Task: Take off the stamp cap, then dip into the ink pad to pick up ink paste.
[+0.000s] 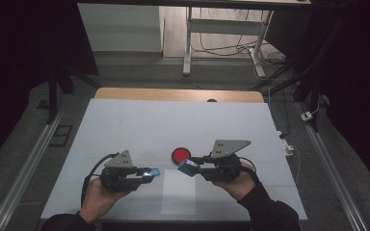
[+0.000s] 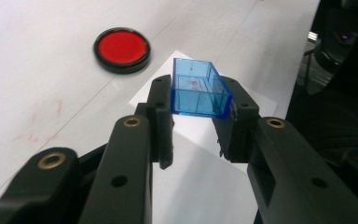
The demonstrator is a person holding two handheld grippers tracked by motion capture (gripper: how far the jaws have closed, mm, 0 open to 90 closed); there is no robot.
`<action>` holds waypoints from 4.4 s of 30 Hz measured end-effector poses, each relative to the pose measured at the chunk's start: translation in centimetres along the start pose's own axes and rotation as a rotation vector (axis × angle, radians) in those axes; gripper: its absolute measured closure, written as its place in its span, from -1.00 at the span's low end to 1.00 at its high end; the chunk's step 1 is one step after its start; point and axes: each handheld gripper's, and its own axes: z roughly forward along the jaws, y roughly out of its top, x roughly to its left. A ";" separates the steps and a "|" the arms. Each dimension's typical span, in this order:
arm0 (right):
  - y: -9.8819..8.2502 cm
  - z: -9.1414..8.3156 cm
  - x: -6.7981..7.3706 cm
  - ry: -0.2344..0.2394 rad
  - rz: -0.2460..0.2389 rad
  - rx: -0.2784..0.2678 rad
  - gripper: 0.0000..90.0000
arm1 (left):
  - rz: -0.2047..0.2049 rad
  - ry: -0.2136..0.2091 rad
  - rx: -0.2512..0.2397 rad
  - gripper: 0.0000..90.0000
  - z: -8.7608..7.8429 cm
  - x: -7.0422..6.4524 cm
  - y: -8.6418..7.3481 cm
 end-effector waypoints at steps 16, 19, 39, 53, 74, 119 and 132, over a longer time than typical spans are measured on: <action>-0.1 0.1 -0.1 -0.017 0.005 0.012 0.56 | -0.076 0.096 -0.031 0.52 -3.4 -0.2 -3.0; -0.1 0.2 -0.1 -0.018 0.008 0.015 0.56 | -0.086 0.104 -0.038 0.52 -3.9 -0.2 -3.5; -0.3 0.4 -0.3 -0.042 0.019 0.038 0.56 | -0.187 0.178 -0.056 0.52 -7.5 0.1 -7.2; -0.5 0.5 -0.4 -0.054 0.016 0.049 0.56 | -0.206 0.232 -0.002 0.52 -8.0 -0.1 -8.5; -0.4 1.1 -1.0 -0.079 0.046 0.069 0.56 | -0.229 0.221 0.013 0.52 -7.9 0.1 -8.7; -0.8 7.9 -7.2 -0.179 0.117 0.248 0.56 | -0.198 0.220 0.010 0.52 -7.9 0.1 -8.7; -1.3 9.7 -8.3 -0.190 0.124 0.296 0.56 | -0.202 0.217 0.008 0.52 -7.9 0.1 -8.7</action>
